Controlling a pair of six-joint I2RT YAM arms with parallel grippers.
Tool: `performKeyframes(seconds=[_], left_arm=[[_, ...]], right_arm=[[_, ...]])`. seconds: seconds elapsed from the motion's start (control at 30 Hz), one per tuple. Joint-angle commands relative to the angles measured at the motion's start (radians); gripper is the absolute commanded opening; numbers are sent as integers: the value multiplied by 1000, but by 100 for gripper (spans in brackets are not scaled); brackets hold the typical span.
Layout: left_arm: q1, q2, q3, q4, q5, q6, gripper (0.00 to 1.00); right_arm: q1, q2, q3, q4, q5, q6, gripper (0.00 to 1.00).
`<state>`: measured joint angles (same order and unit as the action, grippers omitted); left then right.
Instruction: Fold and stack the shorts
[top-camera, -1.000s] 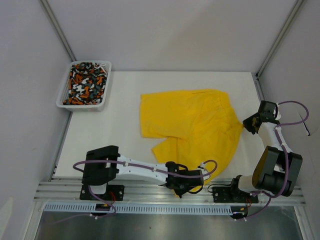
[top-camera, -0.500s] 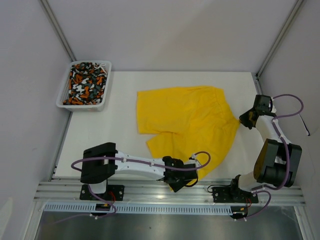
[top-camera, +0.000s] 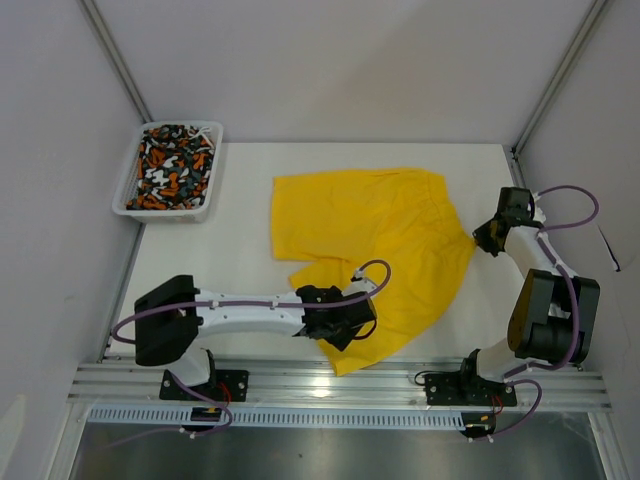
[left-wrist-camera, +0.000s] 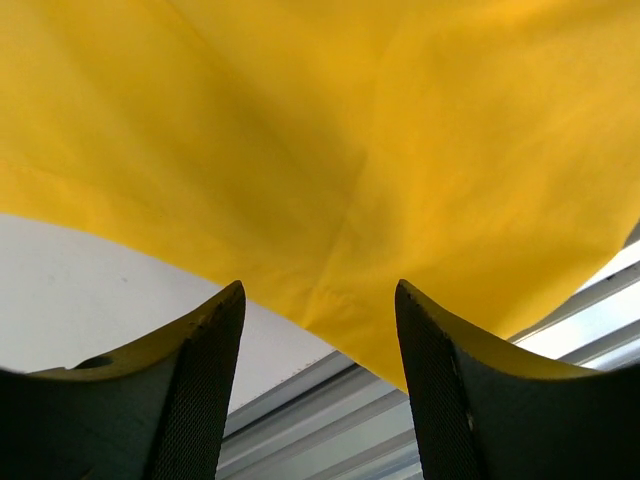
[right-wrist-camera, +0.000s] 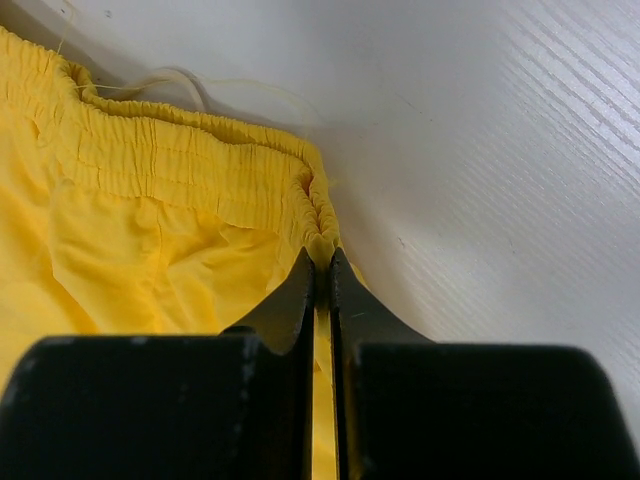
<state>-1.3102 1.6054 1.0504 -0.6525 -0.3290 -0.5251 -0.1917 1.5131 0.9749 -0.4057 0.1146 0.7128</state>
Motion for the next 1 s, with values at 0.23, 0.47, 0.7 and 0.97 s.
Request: performKeyframes(seconds=[0.23, 0.47, 0.7, 0.97], left_arm=[[-4, -92, -26, 34, -12, -16, 64], [-161, -243, 13, -28, -93, 39, 64], [-346, -107, 97, -65, -84, 85, 47], [-362, 22, 96, -75, -62, 77, 32]], right_arm=[[6, 7, -47, 63, 43, 48, 0], [5, 30, -59, 74, 42, 63, 0], [3, 33, -62, 73, 42, 62, 0], [0, 41, -61, 74, 25, 59, 0]])
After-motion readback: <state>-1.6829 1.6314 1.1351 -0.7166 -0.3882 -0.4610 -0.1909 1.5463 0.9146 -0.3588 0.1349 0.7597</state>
